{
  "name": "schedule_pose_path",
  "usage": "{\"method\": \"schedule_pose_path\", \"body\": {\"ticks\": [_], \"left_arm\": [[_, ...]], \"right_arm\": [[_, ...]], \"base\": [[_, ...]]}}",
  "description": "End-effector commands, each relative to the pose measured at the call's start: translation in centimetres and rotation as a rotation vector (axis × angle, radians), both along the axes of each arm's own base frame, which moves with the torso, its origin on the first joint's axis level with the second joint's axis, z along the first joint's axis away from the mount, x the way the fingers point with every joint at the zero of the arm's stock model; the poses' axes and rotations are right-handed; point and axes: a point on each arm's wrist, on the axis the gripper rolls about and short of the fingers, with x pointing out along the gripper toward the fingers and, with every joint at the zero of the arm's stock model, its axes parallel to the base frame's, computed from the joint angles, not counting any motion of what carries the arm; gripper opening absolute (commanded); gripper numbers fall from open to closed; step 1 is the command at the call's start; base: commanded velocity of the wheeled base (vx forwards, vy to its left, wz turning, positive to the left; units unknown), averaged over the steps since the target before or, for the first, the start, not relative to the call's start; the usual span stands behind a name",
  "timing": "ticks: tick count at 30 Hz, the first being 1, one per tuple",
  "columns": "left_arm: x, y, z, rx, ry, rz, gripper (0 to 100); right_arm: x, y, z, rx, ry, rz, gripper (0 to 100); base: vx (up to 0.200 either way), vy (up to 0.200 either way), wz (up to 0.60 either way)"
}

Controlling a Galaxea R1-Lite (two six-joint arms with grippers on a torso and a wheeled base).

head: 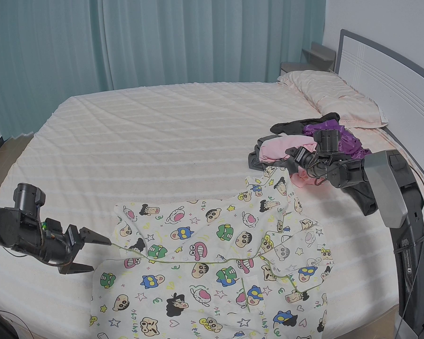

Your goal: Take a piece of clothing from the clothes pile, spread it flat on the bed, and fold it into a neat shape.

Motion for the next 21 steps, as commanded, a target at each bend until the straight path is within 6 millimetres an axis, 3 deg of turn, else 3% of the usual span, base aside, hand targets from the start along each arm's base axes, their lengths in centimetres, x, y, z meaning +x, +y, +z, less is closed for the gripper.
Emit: {"method": "schedule_pose_path", "body": {"ticks": [1, 3, 10, 17, 21], "left_arm": [[5.3, -0.9, -4.2, 0.064, 0.066, 0.063, 100], [6.9, -2.1, -5.9, 0.146, 0.051, 0.093, 100], [9.9, -4.5, -7.4, 0.209, -0.018, 0.244, 100], [12.1, -6.0, -8.3, 0.268, -0.049, 0.373, 100], [12.1, -6.1, -8.0, 0.274, -0.051, 0.406, 100]], "right_arm": [[-2.1, -1.2, 1.5, -0.049, 0.039, 0.0, 100], [-3.9, -1.2, 1.5, -0.055, 0.078, 0.007, 100], [-8.0, -1.5, 1.5, 0.014, 0.114, 0.001, 100], [-10.7, -1.9, 1.6, 0.112, 0.107, -0.006, 100], [-11.3, -2.0, 1.9, 0.117, 0.099, 0.003, 100]], "base": [[0.0, 0.0, 0.0], [0.0, 0.0, 0.0], [0.0, 0.0, 0.0], [0.0, 0.0, 0.0], [0.0, 0.0, 0.0]]}}
